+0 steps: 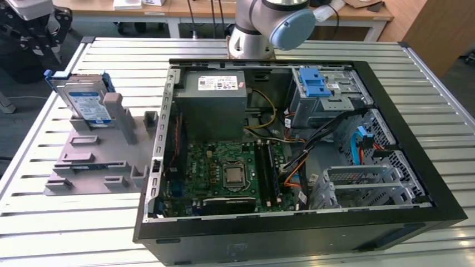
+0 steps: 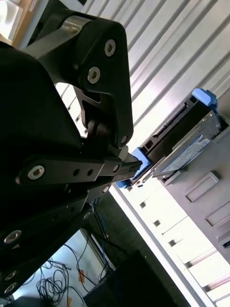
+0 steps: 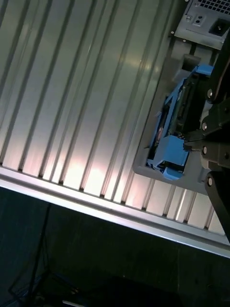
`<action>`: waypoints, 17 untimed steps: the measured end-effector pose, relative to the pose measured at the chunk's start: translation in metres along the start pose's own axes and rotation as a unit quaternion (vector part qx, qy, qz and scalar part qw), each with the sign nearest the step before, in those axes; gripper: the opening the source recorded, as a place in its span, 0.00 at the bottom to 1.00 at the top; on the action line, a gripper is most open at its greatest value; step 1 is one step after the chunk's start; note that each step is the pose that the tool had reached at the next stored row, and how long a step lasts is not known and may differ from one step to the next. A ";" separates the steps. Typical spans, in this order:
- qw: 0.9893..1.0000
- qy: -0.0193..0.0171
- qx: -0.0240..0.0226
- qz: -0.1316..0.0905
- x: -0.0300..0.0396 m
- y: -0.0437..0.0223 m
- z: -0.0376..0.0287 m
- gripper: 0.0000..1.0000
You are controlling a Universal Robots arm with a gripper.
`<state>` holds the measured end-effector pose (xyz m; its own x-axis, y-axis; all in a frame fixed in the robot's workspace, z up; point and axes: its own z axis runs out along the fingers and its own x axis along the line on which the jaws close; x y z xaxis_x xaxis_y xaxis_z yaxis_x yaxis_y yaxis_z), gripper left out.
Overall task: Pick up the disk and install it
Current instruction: 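Pick up the disk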
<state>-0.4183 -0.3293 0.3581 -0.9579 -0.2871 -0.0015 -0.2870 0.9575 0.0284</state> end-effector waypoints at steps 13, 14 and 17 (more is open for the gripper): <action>0.994 0.003 0.000 -0.107 0.0000 0.0000 0.0004 0.11; 0.993 0.003 0.000 -0.114 0.0000 0.0000 0.0004 0.11; 0.991 0.004 0.000 -0.137 0.0000 0.0000 0.0005 0.11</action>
<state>-0.4183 -0.3293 0.3576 -0.8438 -0.5366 -0.0014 -0.5364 0.8435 0.0284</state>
